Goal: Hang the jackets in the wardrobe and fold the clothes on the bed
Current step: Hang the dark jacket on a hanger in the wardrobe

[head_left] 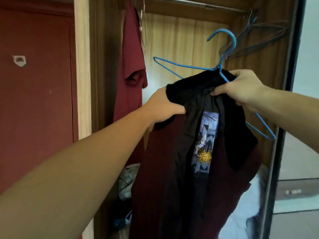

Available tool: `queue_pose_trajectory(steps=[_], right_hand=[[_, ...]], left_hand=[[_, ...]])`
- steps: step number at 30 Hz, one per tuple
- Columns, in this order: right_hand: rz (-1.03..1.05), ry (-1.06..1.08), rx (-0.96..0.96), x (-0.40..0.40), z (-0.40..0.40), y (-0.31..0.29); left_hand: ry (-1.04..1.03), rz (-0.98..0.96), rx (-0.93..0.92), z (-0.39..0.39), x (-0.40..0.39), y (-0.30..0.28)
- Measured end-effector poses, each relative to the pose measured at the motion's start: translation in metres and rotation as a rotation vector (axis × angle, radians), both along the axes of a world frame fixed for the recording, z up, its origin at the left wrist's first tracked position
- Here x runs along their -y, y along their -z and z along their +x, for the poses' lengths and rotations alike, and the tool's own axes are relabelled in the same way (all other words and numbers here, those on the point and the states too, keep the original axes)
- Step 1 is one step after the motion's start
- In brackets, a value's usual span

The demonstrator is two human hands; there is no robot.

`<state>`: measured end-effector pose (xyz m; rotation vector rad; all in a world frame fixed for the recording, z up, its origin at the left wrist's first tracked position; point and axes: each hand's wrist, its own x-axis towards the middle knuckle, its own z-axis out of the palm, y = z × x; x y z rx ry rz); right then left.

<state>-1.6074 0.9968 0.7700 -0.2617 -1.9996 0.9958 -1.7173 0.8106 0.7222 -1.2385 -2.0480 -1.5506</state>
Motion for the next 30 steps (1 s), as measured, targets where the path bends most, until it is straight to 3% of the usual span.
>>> queue_pose_trajectory(steps=[4, 7, 10, 16, 21, 26, 30], right_hand=[[0.019, 0.031, 0.023, 0.008, 0.033, 0.013], [0.01, 0.051, 0.028, 0.002, 0.059, 0.027], [-0.046, 0.054, 0.062, -0.017, 0.089, 0.05], [-0.236, 0.045, 0.121, -0.069, 0.143, 0.14], [-0.342, -0.101, 0.265, -0.083, 0.171, 0.209], [-0.386, 0.045, 0.121, -0.092, 0.181, 0.229], [-0.349, 0.02, 0.148, -0.1, 0.189, 0.225]], left_hand=[[-0.265, -0.188, -0.108, 0.031, 0.014, 0.023], [-0.38, -0.275, -0.018, 0.054, 0.011, 0.063], [-0.33, -0.227, 0.094, 0.077, -0.007, 0.084], [-0.267, -0.151, 0.124, 0.123, -0.064, 0.079], [-0.271, -0.303, 0.052, 0.152, -0.102, 0.094], [-0.221, -0.439, 0.097, 0.168, -0.129, 0.131], [-0.207, -0.438, 0.068, 0.177, -0.144, 0.138]])
